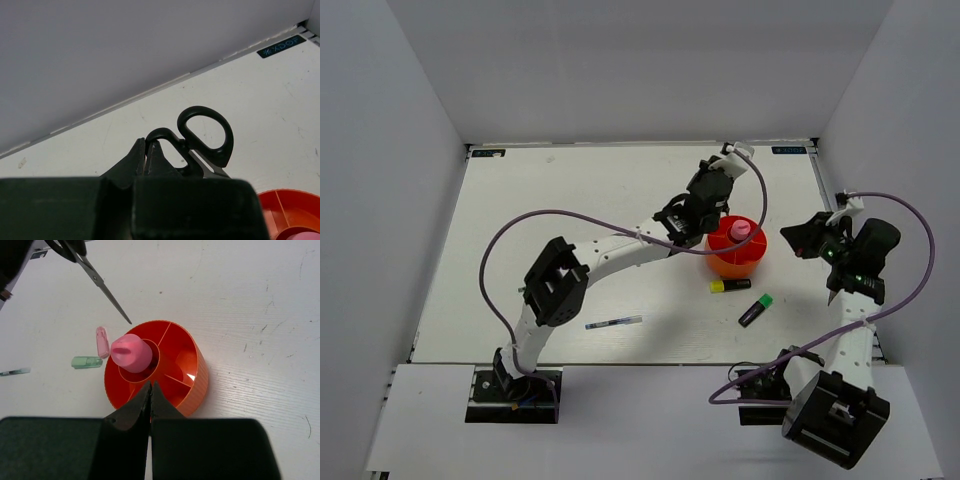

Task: Sort the stationery into containers
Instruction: Place the scissors in the storage box.

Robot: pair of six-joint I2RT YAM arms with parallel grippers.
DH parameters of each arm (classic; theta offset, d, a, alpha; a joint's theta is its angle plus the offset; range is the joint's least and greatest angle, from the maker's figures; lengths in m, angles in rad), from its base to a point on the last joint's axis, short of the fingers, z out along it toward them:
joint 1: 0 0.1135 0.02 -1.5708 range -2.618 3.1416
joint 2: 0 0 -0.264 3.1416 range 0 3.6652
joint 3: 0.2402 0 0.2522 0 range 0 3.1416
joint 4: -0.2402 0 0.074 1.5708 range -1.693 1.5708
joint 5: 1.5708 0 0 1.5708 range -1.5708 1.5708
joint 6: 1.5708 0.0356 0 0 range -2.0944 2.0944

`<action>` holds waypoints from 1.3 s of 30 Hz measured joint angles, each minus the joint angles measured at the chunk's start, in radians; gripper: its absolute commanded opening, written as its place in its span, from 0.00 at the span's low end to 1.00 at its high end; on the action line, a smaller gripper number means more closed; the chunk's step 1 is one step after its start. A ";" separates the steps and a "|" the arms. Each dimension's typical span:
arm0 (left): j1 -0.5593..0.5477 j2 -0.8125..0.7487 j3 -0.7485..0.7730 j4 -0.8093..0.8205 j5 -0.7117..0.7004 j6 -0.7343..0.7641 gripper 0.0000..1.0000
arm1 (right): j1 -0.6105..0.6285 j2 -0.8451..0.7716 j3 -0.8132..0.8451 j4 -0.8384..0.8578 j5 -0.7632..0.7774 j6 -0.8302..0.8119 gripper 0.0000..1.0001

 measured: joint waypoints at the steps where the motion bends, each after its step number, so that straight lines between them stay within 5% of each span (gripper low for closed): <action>1: 0.000 0.012 0.003 0.000 0.000 0.004 0.00 | -0.005 0.000 -0.002 0.005 -0.006 0.004 0.00; 28: -0.036 0.050 -0.045 -0.034 -0.002 -0.093 0.00 | -0.124 0.000 -0.014 0.071 -0.138 0.101 0.00; 31: -0.047 0.050 -0.046 -0.034 -0.002 -0.095 0.00 | -0.136 0.000 -0.014 0.073 -0.148 0.108 0.17; 39: -0.066 0.050 -0.089 -0.032 -0.006 -0.097 0.00 | -0.161 0.002 -0.014 0.088 -0.183 0.122 0.20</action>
